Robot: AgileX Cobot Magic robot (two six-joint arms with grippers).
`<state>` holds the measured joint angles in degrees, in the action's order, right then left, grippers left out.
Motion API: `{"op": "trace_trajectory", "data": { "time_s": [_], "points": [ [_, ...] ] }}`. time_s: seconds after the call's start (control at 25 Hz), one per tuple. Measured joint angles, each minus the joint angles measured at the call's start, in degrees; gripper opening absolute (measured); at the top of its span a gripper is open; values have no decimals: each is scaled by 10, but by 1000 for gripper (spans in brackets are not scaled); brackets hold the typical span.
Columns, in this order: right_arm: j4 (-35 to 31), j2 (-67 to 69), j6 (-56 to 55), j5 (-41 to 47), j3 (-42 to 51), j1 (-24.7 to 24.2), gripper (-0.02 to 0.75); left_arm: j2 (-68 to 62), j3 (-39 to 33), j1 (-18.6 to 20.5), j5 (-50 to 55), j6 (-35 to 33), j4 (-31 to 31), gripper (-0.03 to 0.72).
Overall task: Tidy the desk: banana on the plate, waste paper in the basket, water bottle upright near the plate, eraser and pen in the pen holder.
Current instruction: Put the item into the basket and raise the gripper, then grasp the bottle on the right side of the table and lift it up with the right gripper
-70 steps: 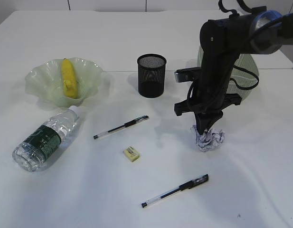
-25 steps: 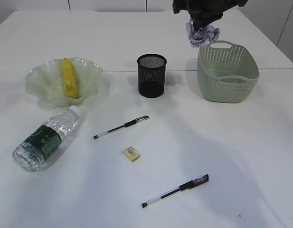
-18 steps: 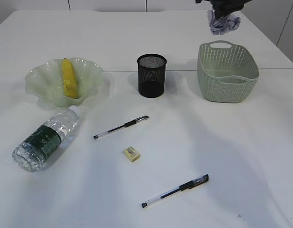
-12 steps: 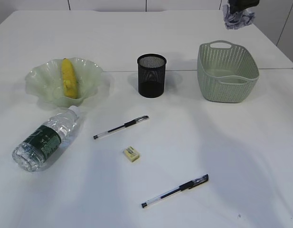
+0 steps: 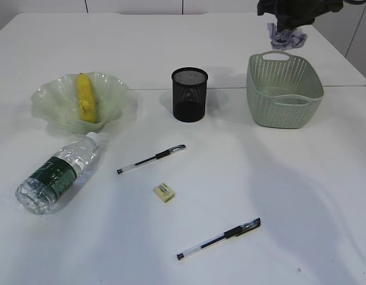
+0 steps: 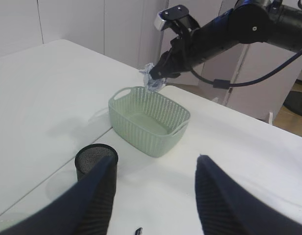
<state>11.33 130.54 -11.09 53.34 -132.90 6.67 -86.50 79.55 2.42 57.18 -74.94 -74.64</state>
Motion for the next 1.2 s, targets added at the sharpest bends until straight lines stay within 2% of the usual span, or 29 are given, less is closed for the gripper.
{"op": "trace_trajectory", "data": {
  "time_s": [0.28,0.36,0.72,1.2],
  "points": [
    [0,17,-32,-16,0,-3,372,6,0,0,3,0,0,377],
    [0,17,-41,-16,0,-6,412,6,0,0,3,0,1,377],
    [-7,18,-52,39,0,-22,438,6,0,0,4,0,2,377],
    [-81,18,-53,129,0,-22,440,6,0,0,4,16,4,377]
  ]
}}
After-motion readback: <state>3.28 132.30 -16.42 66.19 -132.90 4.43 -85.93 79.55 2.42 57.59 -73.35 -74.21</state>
